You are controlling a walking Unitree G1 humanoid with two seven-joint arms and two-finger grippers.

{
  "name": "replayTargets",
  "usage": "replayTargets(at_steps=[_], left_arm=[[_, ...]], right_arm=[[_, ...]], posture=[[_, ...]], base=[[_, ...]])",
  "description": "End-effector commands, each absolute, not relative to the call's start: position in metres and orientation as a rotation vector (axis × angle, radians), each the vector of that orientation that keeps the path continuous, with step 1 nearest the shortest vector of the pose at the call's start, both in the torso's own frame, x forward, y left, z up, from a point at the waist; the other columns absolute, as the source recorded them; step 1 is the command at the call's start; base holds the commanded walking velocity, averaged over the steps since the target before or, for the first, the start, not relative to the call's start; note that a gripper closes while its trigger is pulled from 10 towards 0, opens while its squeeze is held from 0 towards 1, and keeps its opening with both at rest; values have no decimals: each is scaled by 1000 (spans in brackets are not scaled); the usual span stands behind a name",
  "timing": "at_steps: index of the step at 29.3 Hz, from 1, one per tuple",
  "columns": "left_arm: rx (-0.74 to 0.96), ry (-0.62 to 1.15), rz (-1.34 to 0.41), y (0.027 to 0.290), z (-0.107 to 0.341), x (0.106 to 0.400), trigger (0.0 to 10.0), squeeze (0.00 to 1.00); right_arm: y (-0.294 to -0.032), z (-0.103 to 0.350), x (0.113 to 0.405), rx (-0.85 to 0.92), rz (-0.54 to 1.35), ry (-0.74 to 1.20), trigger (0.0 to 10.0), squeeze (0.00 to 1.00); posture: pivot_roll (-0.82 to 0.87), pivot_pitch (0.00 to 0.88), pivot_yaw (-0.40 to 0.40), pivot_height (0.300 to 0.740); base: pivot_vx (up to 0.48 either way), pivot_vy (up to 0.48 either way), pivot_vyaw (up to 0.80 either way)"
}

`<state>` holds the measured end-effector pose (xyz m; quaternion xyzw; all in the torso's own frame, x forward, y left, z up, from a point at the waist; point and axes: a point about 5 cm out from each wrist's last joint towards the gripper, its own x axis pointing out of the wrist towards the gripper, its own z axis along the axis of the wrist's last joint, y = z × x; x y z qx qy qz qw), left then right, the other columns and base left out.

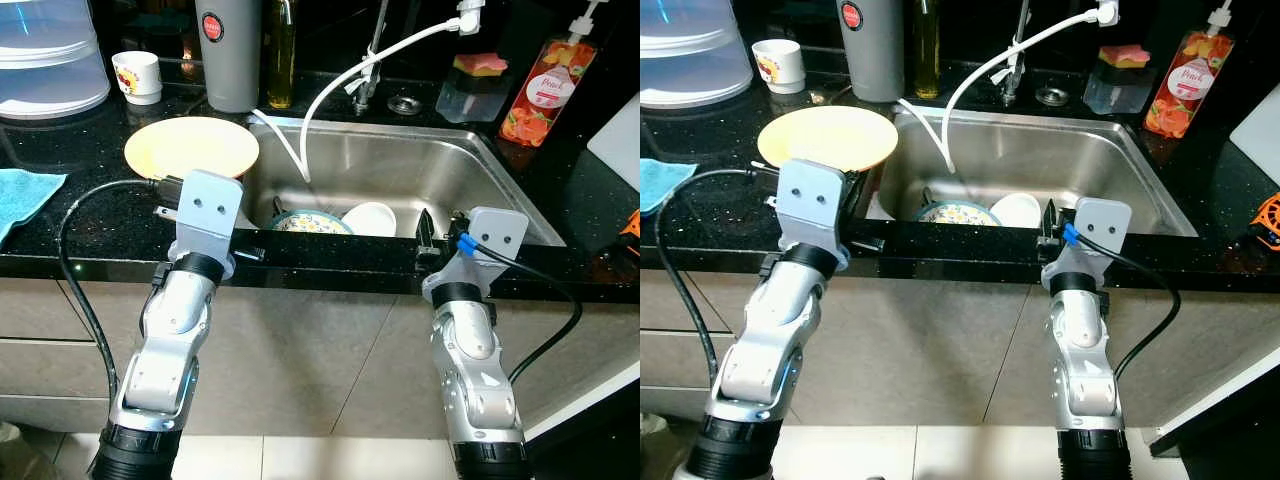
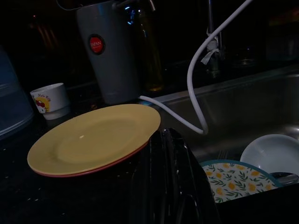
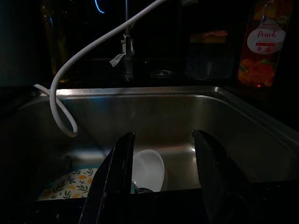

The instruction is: Kitchen organization

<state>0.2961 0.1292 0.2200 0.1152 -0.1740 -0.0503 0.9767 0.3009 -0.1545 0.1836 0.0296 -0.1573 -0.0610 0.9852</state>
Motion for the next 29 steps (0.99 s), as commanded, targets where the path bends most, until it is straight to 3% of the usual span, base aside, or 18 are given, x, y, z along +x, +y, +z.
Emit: replayTargets(at_steps=[1,29], left_arm=[[223,-354,-115,124,221,296,10000,0],[212,-357,-116,121,225,301,10000,0]], right_arm=[[-156,179,301,56,-131,-305,10000,0],[-156,182,300,64,-143,-311,10000,0]], posture=[[223,0,-50,740],[222,0,-47,740]], base=[[0,0,0],[0,0,0]])
